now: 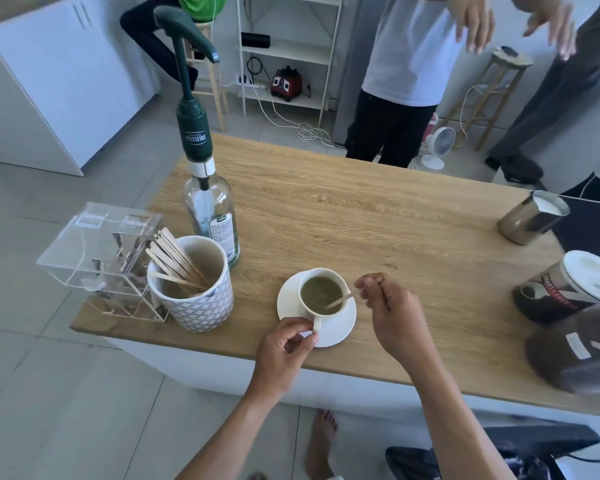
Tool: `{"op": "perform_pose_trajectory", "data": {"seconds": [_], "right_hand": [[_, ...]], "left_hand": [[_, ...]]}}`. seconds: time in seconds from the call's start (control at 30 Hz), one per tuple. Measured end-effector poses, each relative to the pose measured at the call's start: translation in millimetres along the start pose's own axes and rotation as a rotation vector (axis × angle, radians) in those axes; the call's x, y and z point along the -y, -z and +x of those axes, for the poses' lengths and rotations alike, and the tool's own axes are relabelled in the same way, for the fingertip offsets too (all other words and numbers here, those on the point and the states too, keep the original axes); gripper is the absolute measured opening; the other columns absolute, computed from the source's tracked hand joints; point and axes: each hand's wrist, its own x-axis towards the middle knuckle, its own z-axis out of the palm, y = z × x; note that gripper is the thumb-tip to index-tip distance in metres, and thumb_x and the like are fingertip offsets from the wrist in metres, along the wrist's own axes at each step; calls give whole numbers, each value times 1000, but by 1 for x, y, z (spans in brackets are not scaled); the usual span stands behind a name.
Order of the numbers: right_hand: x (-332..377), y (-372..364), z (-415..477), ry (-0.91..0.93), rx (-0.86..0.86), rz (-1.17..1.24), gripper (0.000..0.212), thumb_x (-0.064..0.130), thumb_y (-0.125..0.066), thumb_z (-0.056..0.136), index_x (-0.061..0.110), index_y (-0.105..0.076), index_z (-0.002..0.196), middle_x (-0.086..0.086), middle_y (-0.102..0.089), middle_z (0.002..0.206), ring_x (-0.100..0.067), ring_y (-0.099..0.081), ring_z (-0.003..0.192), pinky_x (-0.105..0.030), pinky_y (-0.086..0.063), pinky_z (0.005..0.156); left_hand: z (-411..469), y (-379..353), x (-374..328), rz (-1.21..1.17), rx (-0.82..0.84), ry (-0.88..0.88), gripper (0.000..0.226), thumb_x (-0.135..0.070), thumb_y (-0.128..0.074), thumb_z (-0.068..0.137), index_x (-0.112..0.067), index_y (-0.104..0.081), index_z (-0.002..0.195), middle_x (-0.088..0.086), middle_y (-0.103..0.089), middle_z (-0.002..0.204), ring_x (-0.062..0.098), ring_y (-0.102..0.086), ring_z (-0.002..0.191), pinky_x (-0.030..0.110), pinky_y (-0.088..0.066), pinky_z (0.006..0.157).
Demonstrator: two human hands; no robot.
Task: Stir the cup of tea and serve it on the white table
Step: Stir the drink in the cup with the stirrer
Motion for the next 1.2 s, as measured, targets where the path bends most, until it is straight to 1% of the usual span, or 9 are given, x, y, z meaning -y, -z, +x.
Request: {"op": "perform_pose_trajectory", "data": {"seconds": [0.1,0.2,0.37,0.53,0.63,0.77,0.93,1.1,1.2], "right_hand": [[3,-1,6,21,-48,-27,21,17,-48,100,22,-67,93,21,-61,78,7,-58,72,-6,-39,66],[10,-10,3,87,23,2,21,12,-49,99,20,-68,94,21,-63,85,6,-60,76,-5,-40,68],[0,-1,2,-35,-15,-4,24,19,-43,101,24,-62,88,12,-62,75,-2,-59,68,-14,-41,63],[7,-9,8,77,-37,-28,21,15,-47,100,17,-67,97,21,-62,83,1,-61,75,-10,-44,66],[5,-8,4,38,40,6,23,16,-47,100,18,-69,92,13,-67,79,-4,-63,74,-16,-48,67],[-2,-1,7,-16,-39,-8,23,22,-43,101,25,-61,88,13,-62,73,-4,-60,71,-21,-44,66],[6,-12,6,37,43,7,22,17,-45,101,18,-66,92,10,-67,78,-4,-63,74,-13,-46,65],[1,-5,11,14,-97,-44,20,22,-42,101,24,-59,89,15,-59,74,-6,-60,70,-17,-41,64],[9,-10,11,43,-33,27,20,17,-46,100,23,-63,90,14,-62,73,-1,-62,67,-10,-43,62]], "left_hand": [[0,0,0,13,-4,5,9,-13,-73,89,-19,-75,94,-11,-70,98,7,-62,71,18,-48,66],[0,0,1,5,-7,6,9,-14,-73,89,-21,-75,93,-11,-70,99,8,-62,72,18,-48,66],[-1,0,0,0,-3,15,8,-16,-72,89,-19,-76,95,-13,-69,100,8,-62,73,18,-48,67],[0,0,4,0,-1,12,9,-23,-71,88,-20,-75,96,-11,-69,101,13,-62,73,21,-49,67],[0,0,3,-5,7,16,7,-19,-71,90,-18,-75,96,-10,-68,101,11,-63,74,21,-49,67],[0,-1,2,-6,10,21,7,-15,-71,90,-16,-75,96,-11,-68,101,9,-62,73,18,-48,67],[0,0,5,1,5,14,10,-25,-72,89,-18,-75,96,-9,-69,102,12,-63,73,20,-48,66],[0,-1,6,4,1,-4,18,-30,-70,86,-17,-75,97,-10,-68,101,9,-59,70,18,-46,64],[1,-1,6,-1,4,-6,19,-32,-70,86,-17,-75,96,-10,-68,101,8,-59,69,17,-45,64]]}}
